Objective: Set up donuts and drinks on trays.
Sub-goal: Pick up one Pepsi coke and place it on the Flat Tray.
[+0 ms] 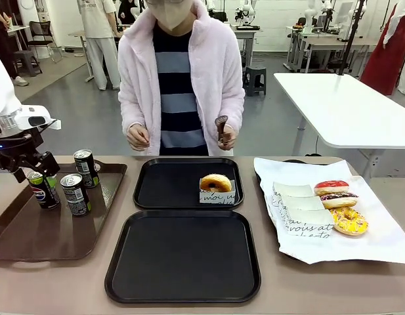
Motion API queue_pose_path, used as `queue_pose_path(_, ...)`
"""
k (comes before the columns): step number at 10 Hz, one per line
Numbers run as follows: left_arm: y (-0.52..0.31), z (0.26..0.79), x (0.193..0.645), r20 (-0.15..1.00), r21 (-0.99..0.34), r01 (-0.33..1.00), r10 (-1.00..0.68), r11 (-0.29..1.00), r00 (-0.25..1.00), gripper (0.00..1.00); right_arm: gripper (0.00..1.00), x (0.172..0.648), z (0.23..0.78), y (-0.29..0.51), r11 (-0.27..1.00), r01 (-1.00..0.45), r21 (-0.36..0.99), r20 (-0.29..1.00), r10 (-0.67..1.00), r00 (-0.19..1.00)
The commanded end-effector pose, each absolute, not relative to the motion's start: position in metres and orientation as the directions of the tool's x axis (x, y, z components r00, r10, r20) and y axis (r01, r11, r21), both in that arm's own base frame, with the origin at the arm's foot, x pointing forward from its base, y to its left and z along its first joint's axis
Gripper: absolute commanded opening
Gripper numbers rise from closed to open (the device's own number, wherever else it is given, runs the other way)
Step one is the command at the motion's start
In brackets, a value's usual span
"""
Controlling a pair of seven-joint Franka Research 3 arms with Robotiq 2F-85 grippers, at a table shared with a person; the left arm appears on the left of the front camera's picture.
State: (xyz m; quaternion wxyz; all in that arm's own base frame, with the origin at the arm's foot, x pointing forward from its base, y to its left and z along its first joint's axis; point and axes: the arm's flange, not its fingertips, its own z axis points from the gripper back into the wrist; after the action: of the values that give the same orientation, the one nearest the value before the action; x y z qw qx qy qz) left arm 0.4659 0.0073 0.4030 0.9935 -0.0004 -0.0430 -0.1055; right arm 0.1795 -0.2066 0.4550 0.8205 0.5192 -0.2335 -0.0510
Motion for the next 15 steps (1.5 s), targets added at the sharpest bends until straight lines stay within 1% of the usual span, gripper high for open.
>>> queue_pose_path(1, 0.006, 0.404, 0.477, 0.100, 0.017, 0.188, -0.189, 0.982, 0.977, 1.00, 1.00, 0.181, 0.457, -0.208, 0.443, -0.181, 0.878, 0.349, -0.332, 0.876)
queue_pose_path(3, 0.017, 0.401, 0.487, 0.077, -0.001, 0.150, -0.150, 0.989, 0.986, 1.00, 1.00, 0.181, 0.457, -0.208, 0.443, -0.181, 0.878, 0.349, -0.332, 0.876)
queue_pose_path(5, 0.020, 0.395, 0.490, 0.043, -0.016, 0.141, -0.140, 0.990, 0.989, 1.00, 1.00, 0.181, 0.457, -0.208, 0.443, -0.181, 0.878, 0.349, -0.332, 0.876)
queue_pose_path(9, 0.021, 0.392, 0.493, 0.060, -0.049, 0.144, -0.141, 0.988, 0.988, 1.00, 1.00, 0.181, 0.457, -0.208, 0.443, -0.181, 0.878, 0.349, -0.332, 0.876)
queue_pose_path(12, 0.023, 0.391, 0.498, 0.043, -0.073, 0.128, -0.125, 0.989, 0.991, 1.00, 1.00, 0.181, 0.457, -0.208, 0.443, -0.181, 0.878, 0.349, -0.332, 0.876)
queue_pose_path(13, 0.023, 0.391, 0.498, 0.039, -0.073, 0.129, -0.126, 0.989, 0.991, 0.95, 1.00, 0.181, 0.457, -0.208, 0.443, -0.181, 0.878, 0.349, -0.332, 0.876)
queue_pose_path(14, 0.023, 0.391, 0.498, 0.045, -0.072, 0.124, -0.121, 0.990, 0.992, 0.49, 1.00, 0.181, 0.457, -0.208, 0.443, -0.181, 0.878, 0.349, -0.332, 0.876)
queue_pose_path(15, 0.024, 0.391, 0.499, 0.050, -0.065, 0.127, -0.124, 0.990, 0.991, 0.43, 1.00, 0.181, 0.457, -0.208, 0.443, -0.181, 0.878, 0.349, -0.332, 0.876)
